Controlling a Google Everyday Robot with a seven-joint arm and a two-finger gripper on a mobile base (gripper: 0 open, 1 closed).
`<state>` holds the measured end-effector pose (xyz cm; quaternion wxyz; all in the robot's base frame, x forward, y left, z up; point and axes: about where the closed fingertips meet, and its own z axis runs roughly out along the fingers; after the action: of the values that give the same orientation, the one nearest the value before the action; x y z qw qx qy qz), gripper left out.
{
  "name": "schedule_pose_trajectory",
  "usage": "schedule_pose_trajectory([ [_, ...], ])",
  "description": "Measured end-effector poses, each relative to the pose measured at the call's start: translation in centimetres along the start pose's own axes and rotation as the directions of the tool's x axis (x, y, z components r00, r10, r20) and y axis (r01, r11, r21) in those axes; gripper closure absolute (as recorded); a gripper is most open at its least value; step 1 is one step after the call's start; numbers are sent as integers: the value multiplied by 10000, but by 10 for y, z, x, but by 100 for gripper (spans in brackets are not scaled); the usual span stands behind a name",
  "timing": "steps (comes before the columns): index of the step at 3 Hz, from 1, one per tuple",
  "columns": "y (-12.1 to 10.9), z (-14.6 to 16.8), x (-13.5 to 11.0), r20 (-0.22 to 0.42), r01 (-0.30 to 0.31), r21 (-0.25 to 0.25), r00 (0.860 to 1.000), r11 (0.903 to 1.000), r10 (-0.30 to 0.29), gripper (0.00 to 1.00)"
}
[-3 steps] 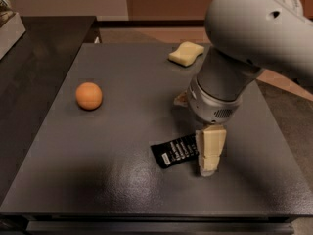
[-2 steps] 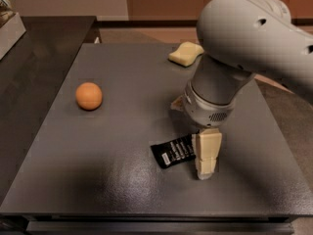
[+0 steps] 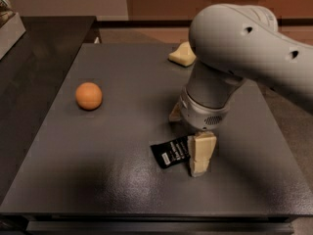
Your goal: Move rxbar chocolate near orange
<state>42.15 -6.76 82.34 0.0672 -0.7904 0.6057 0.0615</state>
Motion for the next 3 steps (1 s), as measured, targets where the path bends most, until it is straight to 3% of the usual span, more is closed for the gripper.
schedule_pose_trajectory([
  [3,-1,-10,-1,12,45,-106,10000,9999,-45,87],
])
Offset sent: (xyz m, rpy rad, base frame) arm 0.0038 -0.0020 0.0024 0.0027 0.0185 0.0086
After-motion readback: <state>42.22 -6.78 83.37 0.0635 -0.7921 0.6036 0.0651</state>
